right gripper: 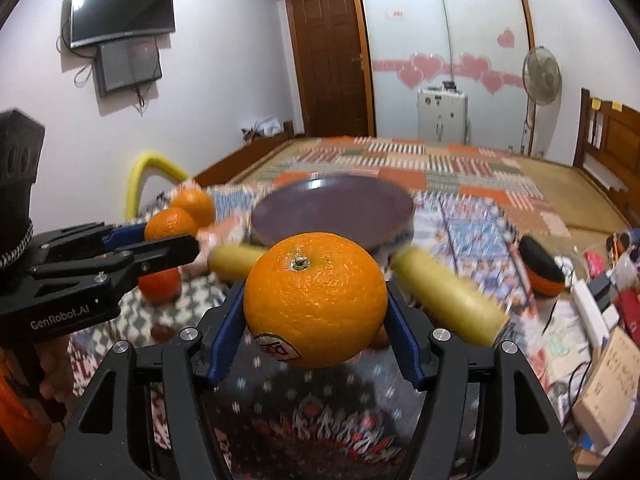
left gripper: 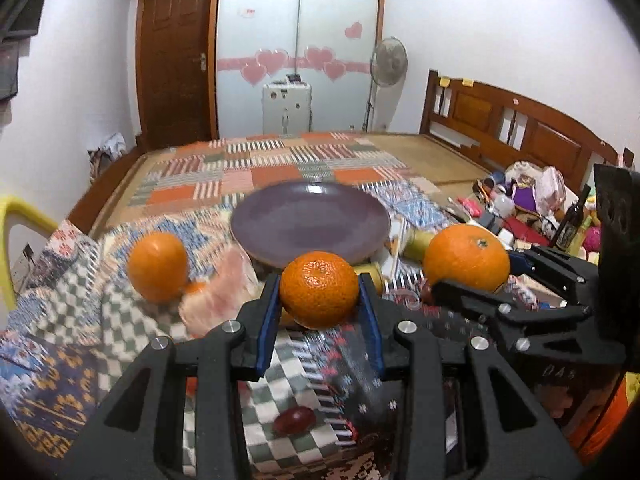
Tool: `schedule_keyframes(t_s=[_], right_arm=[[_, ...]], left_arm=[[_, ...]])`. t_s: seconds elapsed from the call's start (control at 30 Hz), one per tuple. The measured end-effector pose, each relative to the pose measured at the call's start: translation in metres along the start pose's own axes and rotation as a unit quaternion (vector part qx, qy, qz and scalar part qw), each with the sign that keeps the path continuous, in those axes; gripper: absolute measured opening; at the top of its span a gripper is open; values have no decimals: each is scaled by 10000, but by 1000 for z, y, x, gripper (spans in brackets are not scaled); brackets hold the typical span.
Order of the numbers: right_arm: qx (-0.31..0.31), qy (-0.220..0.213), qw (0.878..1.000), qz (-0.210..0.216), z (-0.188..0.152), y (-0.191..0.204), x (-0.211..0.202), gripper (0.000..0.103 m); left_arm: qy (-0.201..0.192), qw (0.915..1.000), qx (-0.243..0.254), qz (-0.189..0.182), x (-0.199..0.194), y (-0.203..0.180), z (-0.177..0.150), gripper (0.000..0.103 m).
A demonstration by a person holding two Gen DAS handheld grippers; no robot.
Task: Organize fruits
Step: 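Carry both oranges onto the purple plate and open both tools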
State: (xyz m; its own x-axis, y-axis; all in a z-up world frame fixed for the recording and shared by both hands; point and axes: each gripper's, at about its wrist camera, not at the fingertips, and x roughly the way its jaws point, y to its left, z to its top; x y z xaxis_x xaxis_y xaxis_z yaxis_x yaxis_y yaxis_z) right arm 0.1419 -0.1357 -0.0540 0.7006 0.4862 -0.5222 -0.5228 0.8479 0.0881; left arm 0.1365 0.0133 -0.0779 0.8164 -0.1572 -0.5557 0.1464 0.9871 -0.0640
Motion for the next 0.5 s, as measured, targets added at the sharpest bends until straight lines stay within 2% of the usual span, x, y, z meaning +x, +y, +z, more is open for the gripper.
schedule_keyframes(t_s=[0.2,0.5], right_arm=[[-157,-388,9989,-206,31,-7,-7,62],[-260,-603,9972,-358,63,-15,7,62]], left_arm=[[-311,9994,15,139,-11,6,27,37],[-495,9979,127,392,1,16,59,37]])
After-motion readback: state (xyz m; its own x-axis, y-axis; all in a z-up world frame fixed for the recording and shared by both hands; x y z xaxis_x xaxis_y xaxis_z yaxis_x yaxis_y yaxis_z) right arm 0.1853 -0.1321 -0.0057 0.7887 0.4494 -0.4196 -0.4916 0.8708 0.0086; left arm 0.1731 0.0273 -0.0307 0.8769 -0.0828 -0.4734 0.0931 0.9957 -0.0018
